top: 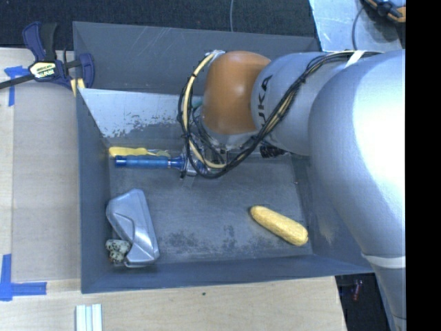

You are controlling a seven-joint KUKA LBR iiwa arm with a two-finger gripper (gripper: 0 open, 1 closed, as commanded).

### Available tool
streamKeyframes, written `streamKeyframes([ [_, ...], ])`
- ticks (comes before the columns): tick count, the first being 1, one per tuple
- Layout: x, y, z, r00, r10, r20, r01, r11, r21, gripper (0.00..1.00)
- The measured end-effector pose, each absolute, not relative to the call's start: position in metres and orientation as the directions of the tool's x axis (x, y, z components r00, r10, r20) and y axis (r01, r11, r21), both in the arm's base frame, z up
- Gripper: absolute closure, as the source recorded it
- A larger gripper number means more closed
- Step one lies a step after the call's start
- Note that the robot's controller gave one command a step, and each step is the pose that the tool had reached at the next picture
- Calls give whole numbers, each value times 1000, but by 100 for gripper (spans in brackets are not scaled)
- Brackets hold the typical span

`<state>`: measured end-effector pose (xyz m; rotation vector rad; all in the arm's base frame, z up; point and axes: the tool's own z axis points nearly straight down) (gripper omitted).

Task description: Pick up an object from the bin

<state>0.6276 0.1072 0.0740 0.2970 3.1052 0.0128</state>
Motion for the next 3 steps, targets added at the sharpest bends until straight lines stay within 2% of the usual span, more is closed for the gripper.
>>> streamKeyframes([
  [3,620,107,79,-991,135,-17,135,991,7,100],
])
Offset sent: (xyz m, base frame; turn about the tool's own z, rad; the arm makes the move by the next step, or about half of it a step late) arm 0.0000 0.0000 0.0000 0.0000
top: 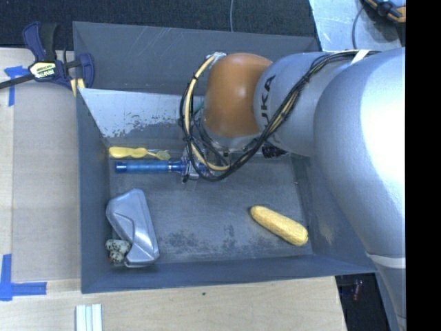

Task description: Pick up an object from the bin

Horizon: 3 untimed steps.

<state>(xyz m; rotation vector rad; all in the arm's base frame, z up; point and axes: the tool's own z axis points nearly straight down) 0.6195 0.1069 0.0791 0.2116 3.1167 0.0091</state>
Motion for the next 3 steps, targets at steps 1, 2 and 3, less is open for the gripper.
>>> streamKeyframes([
  [1,623,106,73,-992,121,-20,121,993,8,100],
  [2,623,114,75,-993,117,-22,117,993,7,100],
  [3,623,114,74,-992,124,-21,124,992,7,100],
])
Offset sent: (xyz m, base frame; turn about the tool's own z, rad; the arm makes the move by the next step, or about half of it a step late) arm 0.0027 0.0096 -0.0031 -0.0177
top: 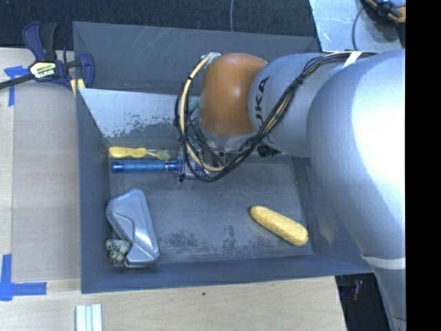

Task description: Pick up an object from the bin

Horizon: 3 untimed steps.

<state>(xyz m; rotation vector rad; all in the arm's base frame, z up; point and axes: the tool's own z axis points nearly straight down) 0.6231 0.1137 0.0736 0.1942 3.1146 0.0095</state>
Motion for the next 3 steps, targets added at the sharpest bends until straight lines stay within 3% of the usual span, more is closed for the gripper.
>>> streamKeyframes([
  [3,626,112,71,-995,94,-28,94,996,9,100],
])
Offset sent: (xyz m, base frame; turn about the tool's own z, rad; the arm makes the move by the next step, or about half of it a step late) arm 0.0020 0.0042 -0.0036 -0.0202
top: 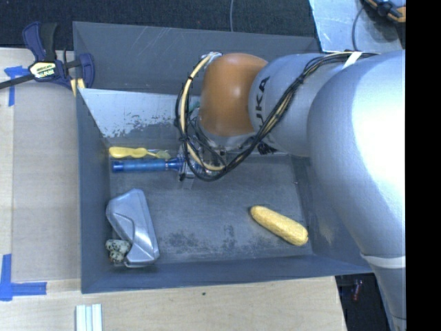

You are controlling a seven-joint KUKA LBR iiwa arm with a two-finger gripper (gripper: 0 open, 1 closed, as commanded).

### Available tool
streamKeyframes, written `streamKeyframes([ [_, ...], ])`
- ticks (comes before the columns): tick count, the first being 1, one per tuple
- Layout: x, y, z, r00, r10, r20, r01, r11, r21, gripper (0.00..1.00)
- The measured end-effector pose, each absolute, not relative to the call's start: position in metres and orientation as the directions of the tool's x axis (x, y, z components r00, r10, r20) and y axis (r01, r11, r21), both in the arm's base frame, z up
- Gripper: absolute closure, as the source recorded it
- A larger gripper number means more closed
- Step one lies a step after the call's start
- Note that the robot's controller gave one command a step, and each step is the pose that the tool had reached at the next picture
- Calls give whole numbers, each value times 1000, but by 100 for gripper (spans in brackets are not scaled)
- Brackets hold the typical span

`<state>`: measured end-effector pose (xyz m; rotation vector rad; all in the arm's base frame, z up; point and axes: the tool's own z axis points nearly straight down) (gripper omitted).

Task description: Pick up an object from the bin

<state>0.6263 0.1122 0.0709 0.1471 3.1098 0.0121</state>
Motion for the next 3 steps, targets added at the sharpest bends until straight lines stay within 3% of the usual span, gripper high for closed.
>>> streamKeyframes([
  [3,626,114,71,-996,87,-33,87,996,10,100],
])
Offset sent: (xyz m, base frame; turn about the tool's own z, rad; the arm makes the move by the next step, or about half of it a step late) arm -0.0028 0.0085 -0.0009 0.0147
